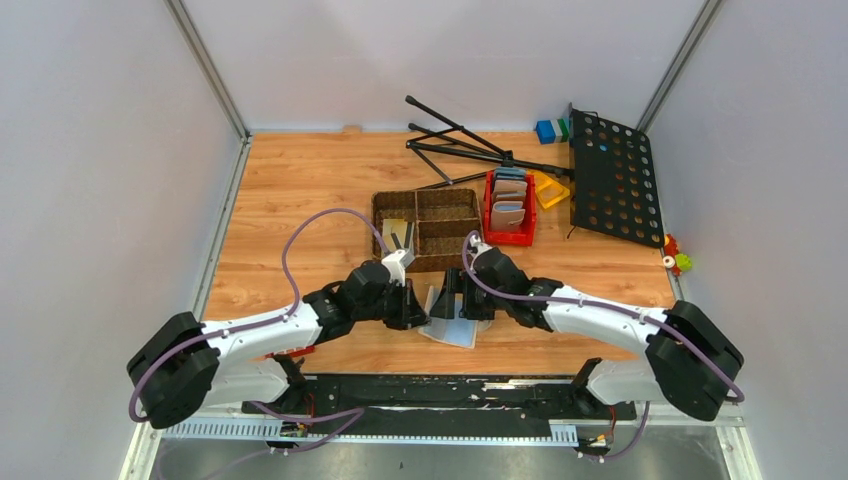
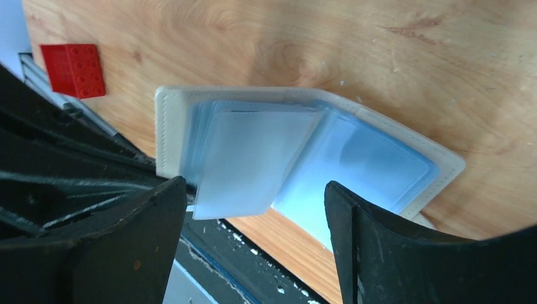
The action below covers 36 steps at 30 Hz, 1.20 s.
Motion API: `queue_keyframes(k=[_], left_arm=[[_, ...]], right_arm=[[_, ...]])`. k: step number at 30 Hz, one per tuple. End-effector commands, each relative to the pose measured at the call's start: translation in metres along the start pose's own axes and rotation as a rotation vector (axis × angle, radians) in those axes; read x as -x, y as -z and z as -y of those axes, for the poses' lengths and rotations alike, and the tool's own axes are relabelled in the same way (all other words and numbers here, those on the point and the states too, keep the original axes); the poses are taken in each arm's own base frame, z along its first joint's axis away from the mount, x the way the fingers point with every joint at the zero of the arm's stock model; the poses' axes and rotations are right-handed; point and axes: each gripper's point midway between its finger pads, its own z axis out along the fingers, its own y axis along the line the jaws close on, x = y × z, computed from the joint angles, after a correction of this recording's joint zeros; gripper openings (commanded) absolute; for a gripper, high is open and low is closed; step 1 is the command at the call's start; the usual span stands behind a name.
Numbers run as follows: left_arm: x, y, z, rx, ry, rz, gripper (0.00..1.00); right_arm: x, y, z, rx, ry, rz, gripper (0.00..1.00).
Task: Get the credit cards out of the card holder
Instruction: Remove the credit card from the card holder.
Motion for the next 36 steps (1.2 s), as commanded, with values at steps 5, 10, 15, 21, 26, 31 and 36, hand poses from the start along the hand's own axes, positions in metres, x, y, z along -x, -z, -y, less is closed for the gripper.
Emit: queue_keyframes(k=[5, 10, 15, 21, 26, 31, 36], left_arm=[[0.013, 0.005, 0.004, 0.04, -0.061, 0.039, 0.0], [0.013, 0.007, 0.003, 0.048, -0.058, 0.047, 0.0], [0.015, 0.008, 0.001, 0.055, -0.062, 0.058, 0.0], [0.008, 0.003, 0.004, 0.013, -0.02, 0.051, 0.0], [0.003, -0.001, 0.001, 0.009, 0.006, 0.039, 0.0], [0.0, -0.006, 0.0, -0.002, 0.031, 0.028, 0.0], [-0.002, -0.009, 0.005, -0.038, 0.048, 0.022, 0.0]], right_arm=[[0.006, -0.003, 0.025, -0.211, 0.015, 0.026, 0.72], [0.002, 0.009, 0.047, -0.283, 0.029, 0.057, 0.65], [-0.001, 0.025, 0.062, -0.328, 0.051, 0.082, 0.6], [0.007, 0.04, 0.04, -0.22, 0.077, 0.13, 0.54], [0.015, 0.041, 0.007, -0.058, 0.094, 0.16, 0.48], [0.01, 0.021, -0.006, 0.031, 0.06, 0.109, 0.37], [-0.005, -0.005, 0.0, 0.046, 0.0, -0.002, 0.34]])
